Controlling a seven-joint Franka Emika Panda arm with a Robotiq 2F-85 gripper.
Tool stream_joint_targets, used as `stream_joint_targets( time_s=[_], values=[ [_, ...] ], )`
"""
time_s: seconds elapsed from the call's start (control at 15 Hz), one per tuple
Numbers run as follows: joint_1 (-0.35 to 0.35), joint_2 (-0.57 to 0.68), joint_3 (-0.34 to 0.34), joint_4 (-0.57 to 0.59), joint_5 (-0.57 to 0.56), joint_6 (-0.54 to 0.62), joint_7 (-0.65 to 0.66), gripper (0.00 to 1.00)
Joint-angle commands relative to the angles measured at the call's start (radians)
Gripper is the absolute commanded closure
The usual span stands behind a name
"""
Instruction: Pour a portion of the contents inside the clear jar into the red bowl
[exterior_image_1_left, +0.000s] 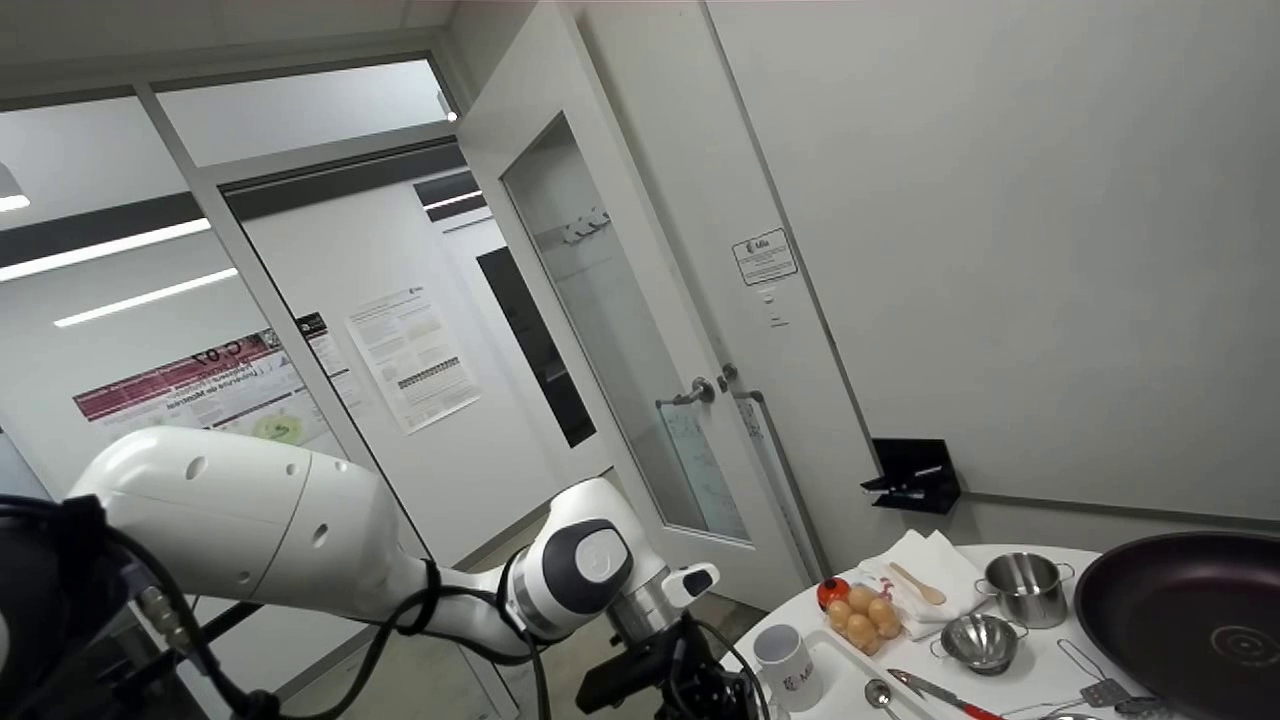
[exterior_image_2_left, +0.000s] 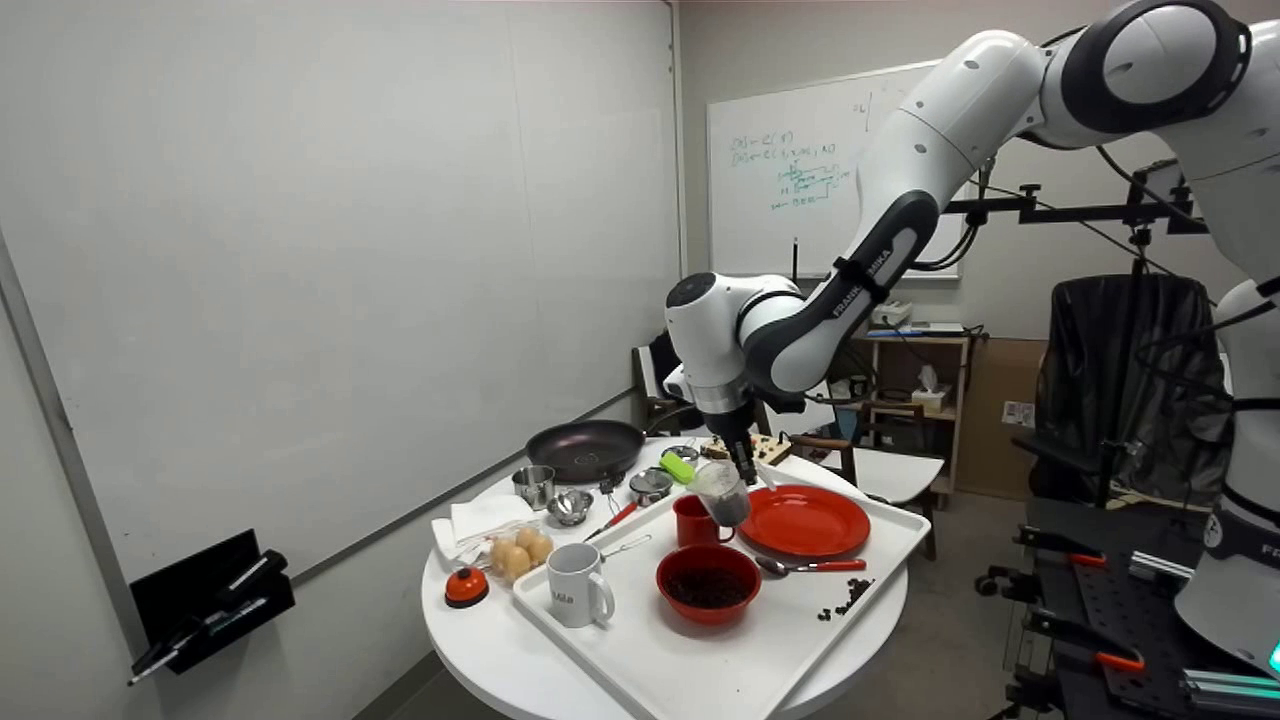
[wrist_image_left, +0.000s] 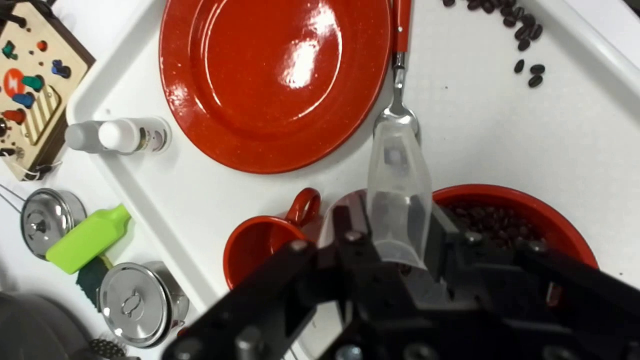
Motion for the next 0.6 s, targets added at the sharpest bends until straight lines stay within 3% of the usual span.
stream_joint_targets(
  time_s=[0.0, 0.07, 0.13, 0.33, 0.4, 0.53],
  values=[
    [-0.004, 0.021, 0.011, 0.056, 0.002, -0.119, -0.069, 0.93],
    [-0.003, 0.016, 0.009, 0.060, -0.001, -0.128, -0.057, 0.93],
    [-0.009, 0.004, 0.012, 0.023, -0.004, -0.078, -0.035, 0.72],
    [-0.009, 0.005, 0.012, 0.034, -0.004, -0.099, -0.036, 0.72],
    [-0.009, 0.014, 0.002, 0.040, -0.008, -0.127, -0.025, 0.93],
    [-0.011, 0.040, -0.005, 0.058, -0.015, -0.195, -0.052, 0.93]
  ],
)
